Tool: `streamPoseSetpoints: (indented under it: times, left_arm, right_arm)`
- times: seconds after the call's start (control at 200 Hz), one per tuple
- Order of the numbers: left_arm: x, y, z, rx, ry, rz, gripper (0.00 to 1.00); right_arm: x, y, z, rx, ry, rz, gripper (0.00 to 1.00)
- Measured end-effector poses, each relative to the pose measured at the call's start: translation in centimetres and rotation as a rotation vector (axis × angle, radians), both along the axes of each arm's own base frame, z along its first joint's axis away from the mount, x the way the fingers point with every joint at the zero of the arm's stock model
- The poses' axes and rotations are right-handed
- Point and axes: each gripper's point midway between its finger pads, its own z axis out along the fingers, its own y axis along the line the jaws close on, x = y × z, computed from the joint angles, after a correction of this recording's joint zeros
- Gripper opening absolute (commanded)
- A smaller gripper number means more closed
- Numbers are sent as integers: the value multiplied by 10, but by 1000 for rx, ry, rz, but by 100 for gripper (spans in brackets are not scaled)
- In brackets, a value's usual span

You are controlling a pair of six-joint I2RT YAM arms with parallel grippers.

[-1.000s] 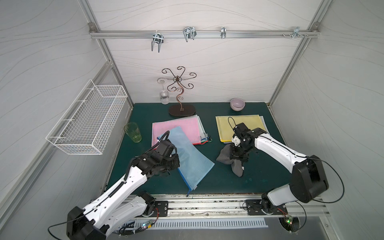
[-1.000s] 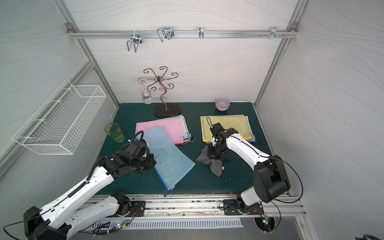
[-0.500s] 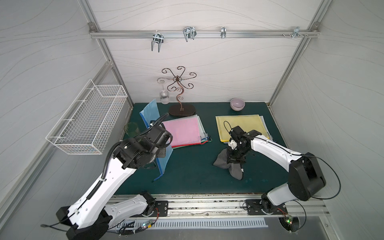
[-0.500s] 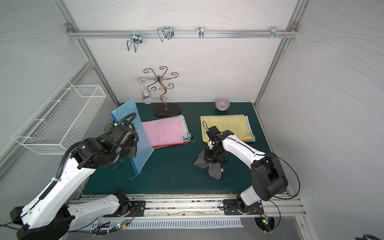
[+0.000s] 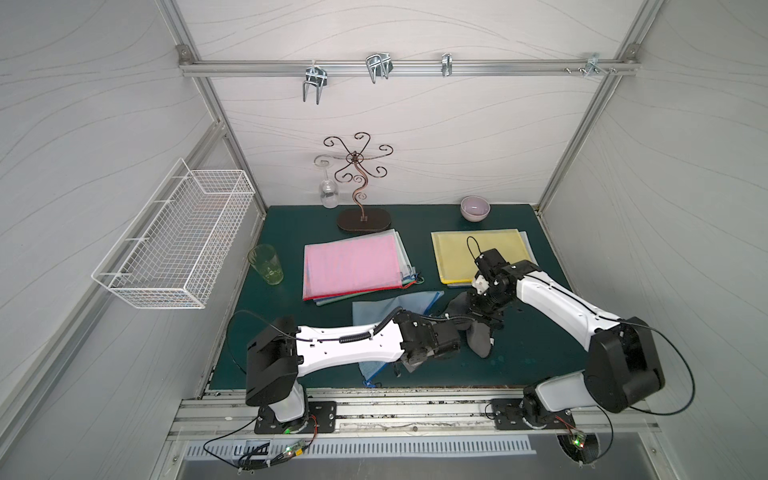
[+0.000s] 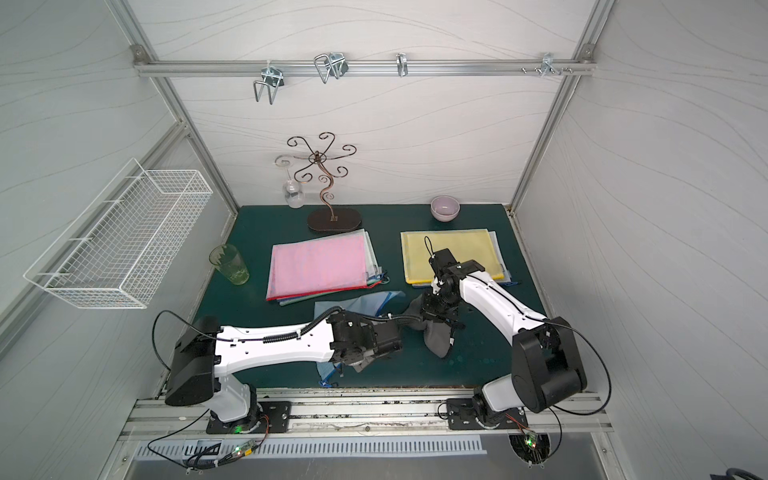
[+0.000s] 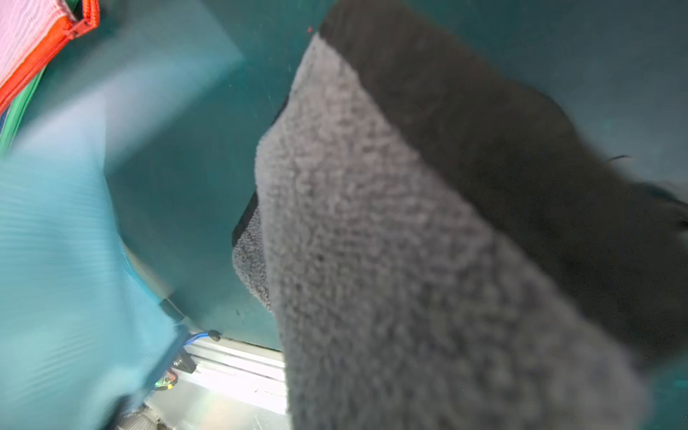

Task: Wipe the document bag
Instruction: Adjust the document bag at the center of the board.

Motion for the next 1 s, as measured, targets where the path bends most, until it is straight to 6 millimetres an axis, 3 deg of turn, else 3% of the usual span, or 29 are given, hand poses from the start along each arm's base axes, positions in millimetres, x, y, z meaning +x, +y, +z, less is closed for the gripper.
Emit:
streamPoseSetpoints:
  times: [0.17, 0.345, 0.59, 0.76, 0.885, 1.001]
  left_arm:
    - [-17, -20, -27, -86, 91, -71, 0]
    - [-27, -40, -41, -144, 154, -122, 22]
    - [-32, -51, -46, -199, 182, -142, 35]
    - [-32, -44, -36, -241, 159, -123, 44]
    - [-27, -32, -15, -320, 133, -46, 40]
    - [-8, -11, -1, -411, 136, 127, 14]
  right_arm:
    - [2, -8, 5, -24, -37, -20, 0]
    - [5, -25, 16, -70, -97, -69, 0]
    - [12, -49, 43, -148, -202, -132, 0]
    - [22, -54, 71, -153, -306, -159, 0]
    - [27, -38, 80, -135, -336, -98, 0]
    - [28, 11, 73, -83, -287, 69, 0]
